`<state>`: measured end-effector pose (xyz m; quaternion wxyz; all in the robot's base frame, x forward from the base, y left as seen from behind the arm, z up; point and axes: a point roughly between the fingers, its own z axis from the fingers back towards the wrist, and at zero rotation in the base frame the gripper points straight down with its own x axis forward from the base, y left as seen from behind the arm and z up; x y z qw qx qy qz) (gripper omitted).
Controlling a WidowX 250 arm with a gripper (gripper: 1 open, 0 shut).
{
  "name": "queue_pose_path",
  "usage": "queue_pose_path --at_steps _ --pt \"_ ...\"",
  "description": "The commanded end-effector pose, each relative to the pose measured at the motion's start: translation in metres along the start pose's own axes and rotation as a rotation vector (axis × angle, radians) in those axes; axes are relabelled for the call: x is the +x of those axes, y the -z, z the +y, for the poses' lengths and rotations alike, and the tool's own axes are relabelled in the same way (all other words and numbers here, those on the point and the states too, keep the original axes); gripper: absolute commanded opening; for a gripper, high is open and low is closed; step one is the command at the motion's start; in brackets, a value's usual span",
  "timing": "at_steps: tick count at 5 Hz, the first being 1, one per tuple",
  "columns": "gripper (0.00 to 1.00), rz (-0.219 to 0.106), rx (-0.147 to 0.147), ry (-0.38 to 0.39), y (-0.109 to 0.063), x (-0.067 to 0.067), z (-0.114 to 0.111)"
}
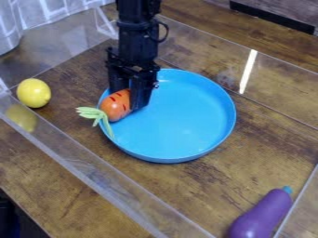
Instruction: Remove the carrot from inside the blue tray and put it on the table
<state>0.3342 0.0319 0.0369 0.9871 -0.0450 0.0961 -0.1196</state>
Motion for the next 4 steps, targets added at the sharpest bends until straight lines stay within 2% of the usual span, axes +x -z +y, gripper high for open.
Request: queue_pose_path --at_steps 1,4 --pt "0.0 -0.067 0.033 -0.006 -0.03 -0.001 0.008" --pt "0.0 -0.069 0.069 -0.001 -0.053 -0.008 0.017"
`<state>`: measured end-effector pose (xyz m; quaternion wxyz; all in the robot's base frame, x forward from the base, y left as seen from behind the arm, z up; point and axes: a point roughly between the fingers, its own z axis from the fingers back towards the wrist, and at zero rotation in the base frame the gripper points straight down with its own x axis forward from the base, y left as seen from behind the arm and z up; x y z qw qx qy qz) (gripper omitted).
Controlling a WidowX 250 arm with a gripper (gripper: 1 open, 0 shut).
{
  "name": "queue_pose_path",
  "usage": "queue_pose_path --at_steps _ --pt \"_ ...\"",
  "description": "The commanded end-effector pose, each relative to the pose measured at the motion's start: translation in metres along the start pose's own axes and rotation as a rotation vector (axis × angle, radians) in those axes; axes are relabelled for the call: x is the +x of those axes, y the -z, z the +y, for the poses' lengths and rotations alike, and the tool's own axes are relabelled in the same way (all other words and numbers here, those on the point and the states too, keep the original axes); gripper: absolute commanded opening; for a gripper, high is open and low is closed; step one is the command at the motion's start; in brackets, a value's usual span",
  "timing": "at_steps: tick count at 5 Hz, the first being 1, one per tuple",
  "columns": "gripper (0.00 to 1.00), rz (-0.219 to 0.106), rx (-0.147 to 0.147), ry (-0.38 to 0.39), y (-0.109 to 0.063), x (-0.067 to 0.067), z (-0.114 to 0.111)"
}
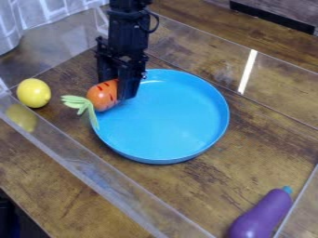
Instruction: Remove the carrot from inside the blue tray and put it on the table
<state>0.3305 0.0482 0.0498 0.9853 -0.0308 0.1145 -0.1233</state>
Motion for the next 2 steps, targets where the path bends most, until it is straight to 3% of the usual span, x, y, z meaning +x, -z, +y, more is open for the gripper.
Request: queue_pose_path --at_steps 1,2 --pt "0.0 -0.112 0.061 0.0 -0.048 -0.004 0.007" --pt "0.0 -0.113 0.091 0.008 -0.063 -0.009 0.012"
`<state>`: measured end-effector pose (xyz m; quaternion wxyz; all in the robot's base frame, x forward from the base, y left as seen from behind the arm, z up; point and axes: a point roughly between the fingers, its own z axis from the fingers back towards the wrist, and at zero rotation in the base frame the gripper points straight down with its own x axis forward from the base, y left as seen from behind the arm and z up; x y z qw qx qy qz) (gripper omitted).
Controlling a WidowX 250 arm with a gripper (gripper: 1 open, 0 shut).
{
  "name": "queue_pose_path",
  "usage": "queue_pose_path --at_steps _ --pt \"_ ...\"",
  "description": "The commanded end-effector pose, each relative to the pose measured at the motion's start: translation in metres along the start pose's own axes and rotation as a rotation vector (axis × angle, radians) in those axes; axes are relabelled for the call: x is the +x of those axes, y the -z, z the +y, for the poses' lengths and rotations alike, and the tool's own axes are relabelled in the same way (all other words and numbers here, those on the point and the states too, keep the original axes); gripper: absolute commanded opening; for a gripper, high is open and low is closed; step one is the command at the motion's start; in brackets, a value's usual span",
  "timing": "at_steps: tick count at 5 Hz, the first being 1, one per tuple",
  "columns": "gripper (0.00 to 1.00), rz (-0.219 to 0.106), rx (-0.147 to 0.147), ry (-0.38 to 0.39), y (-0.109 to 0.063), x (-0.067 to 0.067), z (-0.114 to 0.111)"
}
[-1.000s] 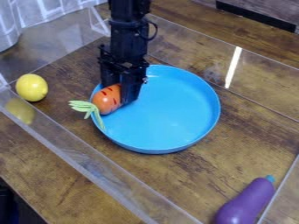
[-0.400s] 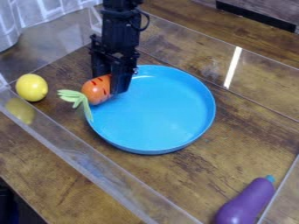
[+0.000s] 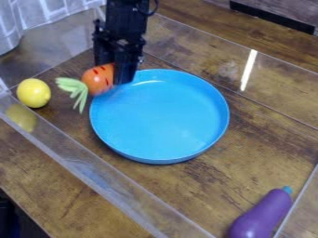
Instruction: Remove the carrot from inside the blue tray and put it on the table
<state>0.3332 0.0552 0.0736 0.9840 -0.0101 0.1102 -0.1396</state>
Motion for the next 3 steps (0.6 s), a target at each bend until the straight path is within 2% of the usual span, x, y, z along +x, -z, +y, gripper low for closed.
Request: queue_pose_path --at_steps 1,3 --pt "0.0 -0.108 0.063 -0.016 -0.0425 -0.0062 0.0147" --pt "0.0 -0.103 0.072 -0.011 -0.037 -0.0049 0.0214"
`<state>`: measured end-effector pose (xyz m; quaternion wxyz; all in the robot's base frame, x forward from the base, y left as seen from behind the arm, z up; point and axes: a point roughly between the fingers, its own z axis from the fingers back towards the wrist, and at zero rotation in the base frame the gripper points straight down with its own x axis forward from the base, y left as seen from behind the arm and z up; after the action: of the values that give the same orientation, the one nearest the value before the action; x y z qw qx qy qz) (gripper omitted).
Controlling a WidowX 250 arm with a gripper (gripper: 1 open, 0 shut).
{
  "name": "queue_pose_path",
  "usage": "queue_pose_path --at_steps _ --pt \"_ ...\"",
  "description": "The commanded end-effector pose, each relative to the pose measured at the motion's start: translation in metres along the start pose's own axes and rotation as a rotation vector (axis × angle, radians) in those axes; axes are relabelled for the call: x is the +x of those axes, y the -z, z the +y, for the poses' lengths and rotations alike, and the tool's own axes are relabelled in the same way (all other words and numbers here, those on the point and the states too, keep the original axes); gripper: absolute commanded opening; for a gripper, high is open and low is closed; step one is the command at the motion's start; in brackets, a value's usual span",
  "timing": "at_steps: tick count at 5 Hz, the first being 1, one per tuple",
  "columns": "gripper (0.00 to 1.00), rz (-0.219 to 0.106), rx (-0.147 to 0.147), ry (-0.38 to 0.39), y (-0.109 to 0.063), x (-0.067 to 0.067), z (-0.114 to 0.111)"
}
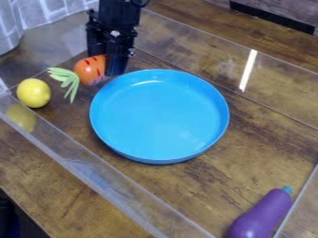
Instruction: Remove the carrot from inside the blue tray and put it on the table
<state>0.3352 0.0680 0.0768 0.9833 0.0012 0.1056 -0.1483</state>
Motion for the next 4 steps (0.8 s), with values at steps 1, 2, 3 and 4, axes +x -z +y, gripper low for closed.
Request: queue_pose_path --at_steps 1,2,3,4 --pt "0.0 -0.096 0.048 -0.025 -0.03 -0.001 0.012" --pt "0.0 -0.094 0.049 -0.022 -0.026 0.0 0.014" --pt "0.0 -0.093 0.05 -0.02 -0.022 0.001 0.016" --pt "0.0 -0.092 0.051 -0.018 -0.019 0.002 0.018"
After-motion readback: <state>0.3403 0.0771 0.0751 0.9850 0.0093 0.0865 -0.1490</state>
